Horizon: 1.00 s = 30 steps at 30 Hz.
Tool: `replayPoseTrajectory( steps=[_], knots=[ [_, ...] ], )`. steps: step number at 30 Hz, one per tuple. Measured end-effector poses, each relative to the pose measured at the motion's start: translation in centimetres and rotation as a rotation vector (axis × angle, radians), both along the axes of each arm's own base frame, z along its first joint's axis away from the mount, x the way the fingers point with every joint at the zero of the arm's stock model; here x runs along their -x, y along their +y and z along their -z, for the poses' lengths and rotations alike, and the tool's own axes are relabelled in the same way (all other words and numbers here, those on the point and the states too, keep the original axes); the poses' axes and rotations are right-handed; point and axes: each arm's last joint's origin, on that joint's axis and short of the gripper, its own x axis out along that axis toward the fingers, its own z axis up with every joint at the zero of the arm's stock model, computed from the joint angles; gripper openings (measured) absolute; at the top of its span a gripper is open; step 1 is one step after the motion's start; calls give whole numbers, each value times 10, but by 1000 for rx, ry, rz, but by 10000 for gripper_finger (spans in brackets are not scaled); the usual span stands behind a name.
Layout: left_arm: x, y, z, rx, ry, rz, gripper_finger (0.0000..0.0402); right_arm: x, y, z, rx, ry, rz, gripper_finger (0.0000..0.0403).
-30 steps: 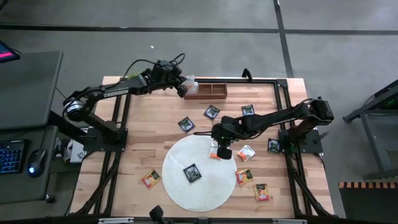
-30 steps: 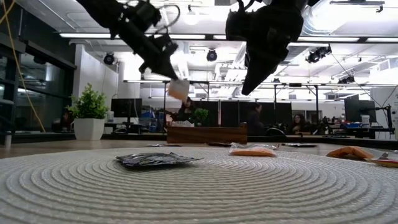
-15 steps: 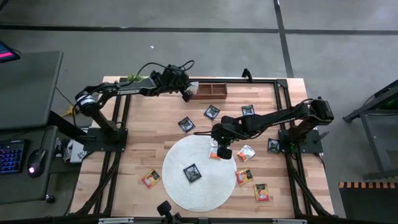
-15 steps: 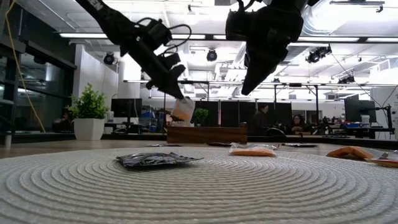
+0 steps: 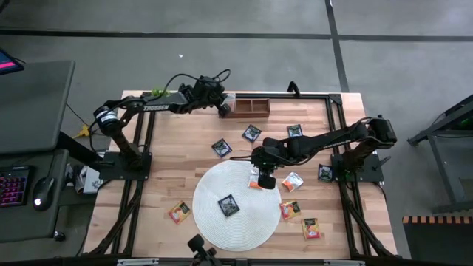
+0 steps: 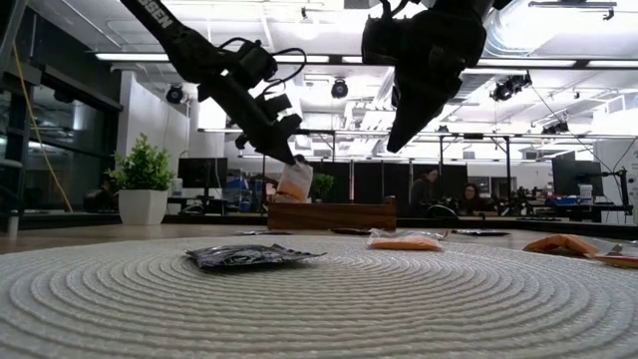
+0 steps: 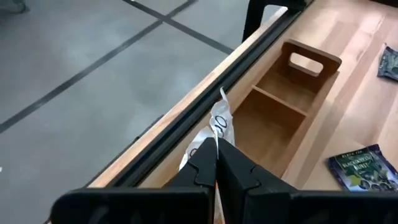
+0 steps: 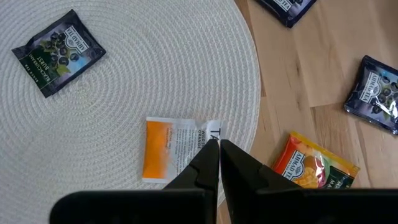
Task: Pick & Place Tea
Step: Put the white tea bag into the left section of the wooden organizer
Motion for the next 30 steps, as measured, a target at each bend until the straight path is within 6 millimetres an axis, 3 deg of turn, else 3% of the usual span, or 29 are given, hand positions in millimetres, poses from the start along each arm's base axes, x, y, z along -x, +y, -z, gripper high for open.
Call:
replayPoseTrajectory(
  steps=[6,16,30],
  knots=[
    [1,2,2,11,0,-6,0,0,0,0,0,0,0,12],
    [-2,9,24,94,22,-27,0,0,0,0,0,0,0,12],
    [-2,9,24,89,21,-37,0,0,0,0,0,0,-1,12]
  ],
)
